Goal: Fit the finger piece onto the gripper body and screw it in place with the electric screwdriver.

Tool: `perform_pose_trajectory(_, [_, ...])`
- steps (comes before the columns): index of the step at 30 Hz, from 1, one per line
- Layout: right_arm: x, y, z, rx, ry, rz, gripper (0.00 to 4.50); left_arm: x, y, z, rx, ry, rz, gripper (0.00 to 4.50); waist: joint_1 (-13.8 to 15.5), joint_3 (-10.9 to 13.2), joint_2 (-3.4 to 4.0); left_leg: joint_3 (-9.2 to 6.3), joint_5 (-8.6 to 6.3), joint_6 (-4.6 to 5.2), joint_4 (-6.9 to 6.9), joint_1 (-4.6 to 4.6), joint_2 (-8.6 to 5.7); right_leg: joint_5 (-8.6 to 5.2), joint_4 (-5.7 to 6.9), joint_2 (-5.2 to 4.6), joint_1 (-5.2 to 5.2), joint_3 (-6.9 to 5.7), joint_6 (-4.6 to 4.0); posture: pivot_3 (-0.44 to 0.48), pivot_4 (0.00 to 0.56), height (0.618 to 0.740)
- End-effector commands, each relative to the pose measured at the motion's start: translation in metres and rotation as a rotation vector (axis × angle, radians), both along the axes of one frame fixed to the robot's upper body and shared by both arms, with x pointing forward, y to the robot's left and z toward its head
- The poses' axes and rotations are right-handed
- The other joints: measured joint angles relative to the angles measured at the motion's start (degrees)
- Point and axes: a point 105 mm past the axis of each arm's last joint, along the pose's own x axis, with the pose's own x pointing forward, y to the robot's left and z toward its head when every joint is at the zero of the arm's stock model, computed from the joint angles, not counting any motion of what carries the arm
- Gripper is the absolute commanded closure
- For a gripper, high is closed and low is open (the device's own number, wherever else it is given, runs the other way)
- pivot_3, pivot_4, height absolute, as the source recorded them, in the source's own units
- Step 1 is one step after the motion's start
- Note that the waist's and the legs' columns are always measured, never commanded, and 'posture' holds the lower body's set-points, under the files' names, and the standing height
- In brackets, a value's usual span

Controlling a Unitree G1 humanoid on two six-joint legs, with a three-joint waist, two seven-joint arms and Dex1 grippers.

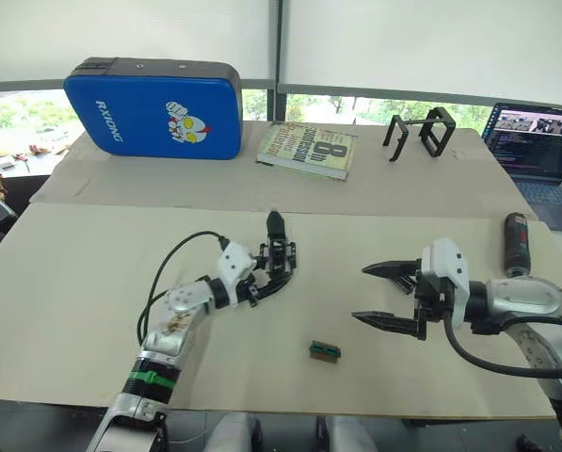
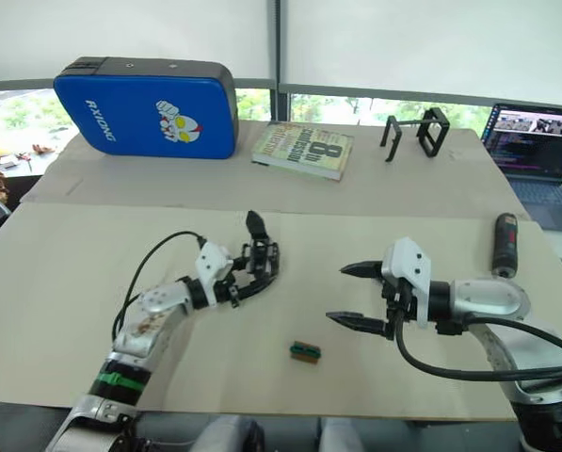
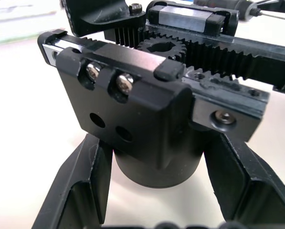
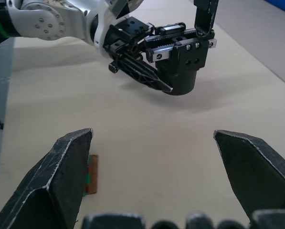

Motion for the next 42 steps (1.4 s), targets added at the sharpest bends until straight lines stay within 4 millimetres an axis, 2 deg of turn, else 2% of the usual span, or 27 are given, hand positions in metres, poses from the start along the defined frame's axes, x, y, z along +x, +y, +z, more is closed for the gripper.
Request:
perform_pose_trajectory(1, [-0.001, -0.004, 0.011, 0.004, -0.047, -0.033, 0.0, 0.008, -0.014, 0.013, -0.012, -0.053, 0.007, 2.2, -0.06, 0.01, -0.01, 0.0, -0.03, 0.11, 0.0, 0.01, 0.0, 0.0, 0.02, 0.0, 0.0, 0.0, 0.0, 0.0, 0.15, 0.74])
perform_pose_trajectory(8, [-0.005, -0.006, 0.006, -0.013, -0.058, -0.07, 0.0, 0.003, -0.027, 0.0, 0.008, -0.033, 0.019, 2.2, -0.66, 0.01, -0.01, -0.01, 0.01, 0.15, 0.0, 0.05, 0.01, 0.0, 0.07, 0.03, 0.01, 0.06, -0.01, 0.0, 0.15, 0.74])
perform_pose_trajectory(16, [-0.004, -0.008, 0.007, -0.019, -0.063, -0.08, 0.0, -0.005, -0.02, -0.021, 0.04, 0.075, 0.045, 2.2, -0.66, 0.01, -0.01, -0.01, 0.01, 0.16, 0.02, 0.09, 0.01, 0.0, 0.08, 0.02, 0.03, 0.12, -0.01, 0.0, 0.15, 0.74])
perform_pose_trajectory(18, [-0.003, -0.008, 0.007, -0.019, -0.066, -0.08, 0.0, -0.007, -0.015, -0.023, 0.049, 0.082, 0.048, 1.17, -0.77, 0.01, -0.01, -0.01, 0.01, 0.16, 0.01, 0.18, 0.02, 0.0, 0.08, 0.02, 0.09, 0.13, 0.0, 0.0, 0.15, 0.74])
perform_pose_trajectory(21, [-0.001, -0.008, 0.009, -0.029, -0.08, -0.077, 0.0, -0.016, -0.001, -0.027, 0.07, 0.104, 0.048, 0.1, -0.88, 0.01, -0.01, 0.0, 0.01, 0.16, -0.01, 0.26, 0.03, 0.0, 0.1, 0.04, 0.11, 0.21, -0.01, 0.0, 0.15, 0.74])
perform_pose_trajectory(25, [0.012, -0.012, 0.021, -0.079, -0.119, -0.095, 0.0, -0.034, 0.034, -0.025, 0.11, 0.126, 0.054, 0.1, -1.4, 0.0, 0.01, 0.04, 0.02, 0.14, -0.06, 0.41, 0.1, 0.02, 0.14, 0.07, 0.12, 0.37, -0.05, 0.0, 0.15, 0.74])
perform_pose_trajectory(28, [0.025, -0.016, 0.033, -0.136, -0.1, -0.099, 0.0, -0.056, 0.051, -0.011, 0.126, 0.128, -0.016, 0.1, -1.63, 0.03, 0.05, 0.04, 0.09, 0.02, -0.14, 0.52, 0.13, 0.06, 0.11, 0.08, 0.15, 0.42, -0.13, 0.0, 0.15, 0.74])
perform_pose_trajectory(33, [0.059, -0.028, 0.04, -0.281, 0.054, -0.175, 0.0, -0.095, 0.058, 0.05, 0.107, 0.082, -0.26, 0.1, -1.5, 0.2, 0.15, 0.06, 0.24, -0.01, -0.12, 0.39, 0.18, 0.12, 0.14, 0.04, -0.02, 0.38, -0.3, 0.0, 0.15, 0.74])
perform_pose_trajectory(36, [0.082, -0.038, 0.03, -0.386, 0.188, -0.28, 0.0, -0.102, 0.057, 0.084, 0.121, 0.042, -0.337, 0.1, -1.12, 0.25, 0.21, 0.06, 0.38, -0.03, -0.14, 0.25, 0.16, 0.15, 0.09, 0.02, -0.09, 0.3, -0.45, 0.0, 0.15, 0.74])
perform_pose_trajectory(38, [0.088, -0.044, 0.018, -0.429, 0.32, -0.343, 0.0, -0.104, 0.055, 0.103, 0.131, 0.018, -0.379, 0.1, -1.05, 0.25, 0.21, 0.07, 0.4, -0.01, -0.15, 0.23, 0.14, 0.16, 0.09, 0.05, -0.09, 0.26, -0.46, 0.0, 0.15, 0.74])
perform_pose_trajectory(42, [0.095, -0.057, -0.003, -0.573, 0.408, -0.37, 0.0, -0.108, 0.049, 0.125, 0.152, -0.032, -0.43, 0.1, -0.95, 0.25, 0.22, 0.06, 0.4, 0.01, -0.2, 0.13, 0.09, 0.21, 0.03, 0.22, -0.11, 0.26, -0.34, 0.0, 0.15, 0.74])
